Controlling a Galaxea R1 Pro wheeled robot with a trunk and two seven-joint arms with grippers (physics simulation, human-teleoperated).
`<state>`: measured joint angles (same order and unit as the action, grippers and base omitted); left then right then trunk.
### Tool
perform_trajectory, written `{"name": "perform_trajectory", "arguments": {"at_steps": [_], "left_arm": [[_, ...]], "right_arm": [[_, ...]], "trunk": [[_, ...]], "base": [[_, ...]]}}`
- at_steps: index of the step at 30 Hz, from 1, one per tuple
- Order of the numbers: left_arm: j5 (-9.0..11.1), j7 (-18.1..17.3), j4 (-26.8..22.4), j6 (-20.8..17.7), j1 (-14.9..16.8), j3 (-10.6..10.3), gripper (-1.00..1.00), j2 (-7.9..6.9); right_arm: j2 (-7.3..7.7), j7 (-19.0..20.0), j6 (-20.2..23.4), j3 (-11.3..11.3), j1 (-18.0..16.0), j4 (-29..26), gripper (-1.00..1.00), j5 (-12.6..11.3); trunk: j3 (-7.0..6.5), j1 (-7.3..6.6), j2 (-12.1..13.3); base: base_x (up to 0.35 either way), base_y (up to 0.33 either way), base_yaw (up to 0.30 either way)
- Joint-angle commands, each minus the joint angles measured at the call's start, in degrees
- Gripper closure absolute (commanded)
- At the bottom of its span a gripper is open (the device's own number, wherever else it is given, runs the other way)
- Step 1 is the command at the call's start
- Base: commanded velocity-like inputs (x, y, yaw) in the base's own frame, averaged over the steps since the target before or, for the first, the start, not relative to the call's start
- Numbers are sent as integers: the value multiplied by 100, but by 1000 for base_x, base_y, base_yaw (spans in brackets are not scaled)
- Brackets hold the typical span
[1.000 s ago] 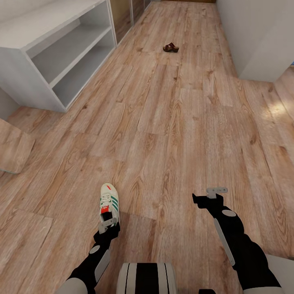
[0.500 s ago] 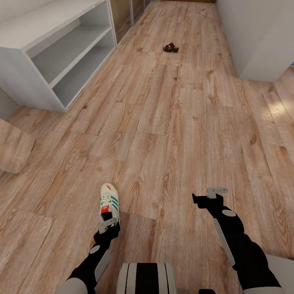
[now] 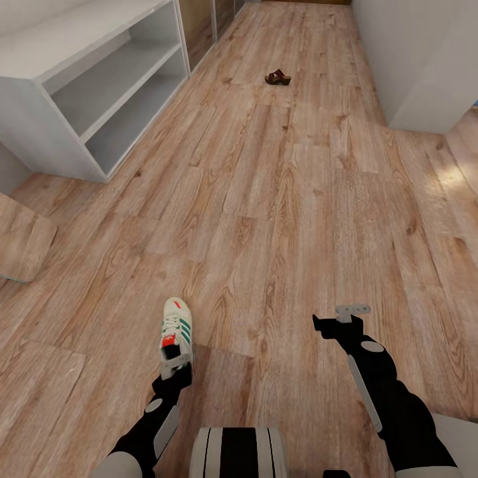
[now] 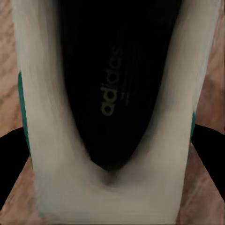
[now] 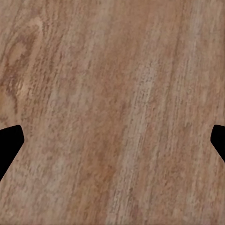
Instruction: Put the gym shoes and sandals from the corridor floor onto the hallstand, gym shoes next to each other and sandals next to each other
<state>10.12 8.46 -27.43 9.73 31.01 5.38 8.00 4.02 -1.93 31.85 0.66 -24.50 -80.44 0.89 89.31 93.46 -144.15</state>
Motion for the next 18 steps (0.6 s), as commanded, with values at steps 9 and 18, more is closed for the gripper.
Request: {"name": "perform_trajectory", "arguments": {"at_steps": [9, 18], "left_arm": [[52, -3, -8, 21, 2, 7, 100, 0], [52, -3, -21, 21, 2, 7, 100, 0]], "right_arm": [[3, -17, 32, 7, -2, -7, -100, 8], [3, -17, 32, 6, -2, -7, -100, 8]], "trunk": [[3, -1, -1], [3, -1, -1]], "base": [[0, 0, 0], [0, 0, 0]]}}
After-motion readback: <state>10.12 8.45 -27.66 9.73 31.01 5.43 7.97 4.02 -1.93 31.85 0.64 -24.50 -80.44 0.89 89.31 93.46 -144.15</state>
